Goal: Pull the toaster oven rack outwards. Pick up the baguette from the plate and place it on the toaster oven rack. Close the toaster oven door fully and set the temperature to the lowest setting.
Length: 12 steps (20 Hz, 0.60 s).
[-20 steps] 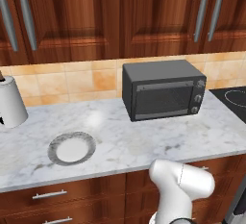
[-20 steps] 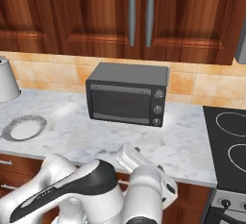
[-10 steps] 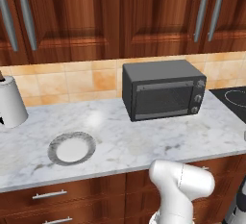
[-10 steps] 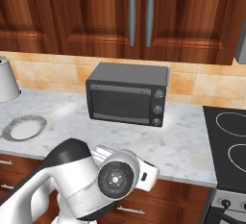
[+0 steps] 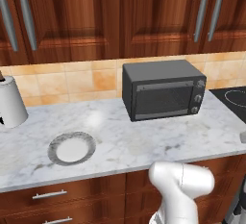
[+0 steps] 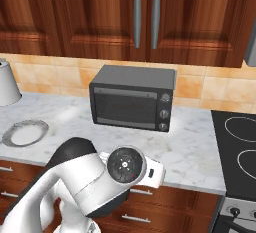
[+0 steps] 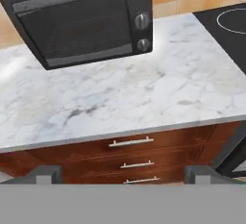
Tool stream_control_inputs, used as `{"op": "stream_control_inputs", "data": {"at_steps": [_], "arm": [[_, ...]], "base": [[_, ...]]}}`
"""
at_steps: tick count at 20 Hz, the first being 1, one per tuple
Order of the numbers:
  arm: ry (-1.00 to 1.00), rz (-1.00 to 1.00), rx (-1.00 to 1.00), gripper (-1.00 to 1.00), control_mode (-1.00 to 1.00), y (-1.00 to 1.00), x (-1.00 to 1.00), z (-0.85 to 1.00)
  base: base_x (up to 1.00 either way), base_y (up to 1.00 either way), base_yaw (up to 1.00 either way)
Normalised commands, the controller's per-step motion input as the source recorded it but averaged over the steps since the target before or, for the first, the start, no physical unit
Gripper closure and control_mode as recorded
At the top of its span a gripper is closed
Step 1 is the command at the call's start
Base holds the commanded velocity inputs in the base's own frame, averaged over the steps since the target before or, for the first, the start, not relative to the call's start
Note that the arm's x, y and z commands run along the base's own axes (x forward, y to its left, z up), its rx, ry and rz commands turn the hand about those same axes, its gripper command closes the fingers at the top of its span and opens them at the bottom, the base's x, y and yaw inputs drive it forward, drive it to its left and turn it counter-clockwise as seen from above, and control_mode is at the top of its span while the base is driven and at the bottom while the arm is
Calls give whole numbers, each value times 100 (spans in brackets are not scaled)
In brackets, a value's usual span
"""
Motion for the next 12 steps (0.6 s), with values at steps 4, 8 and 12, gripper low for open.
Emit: {"op": "stream_control_inputs", "data": {"at_steps": [4,8,12], "arm": [[48,8,-14,-100,-100,2,14,0],[28,0,-1,-100,-100,0,8,0],[0,0,8,-100,-100,-6,0,-4]], "base": [[0,0,0],[0,0,0],[0,0,0]]}}
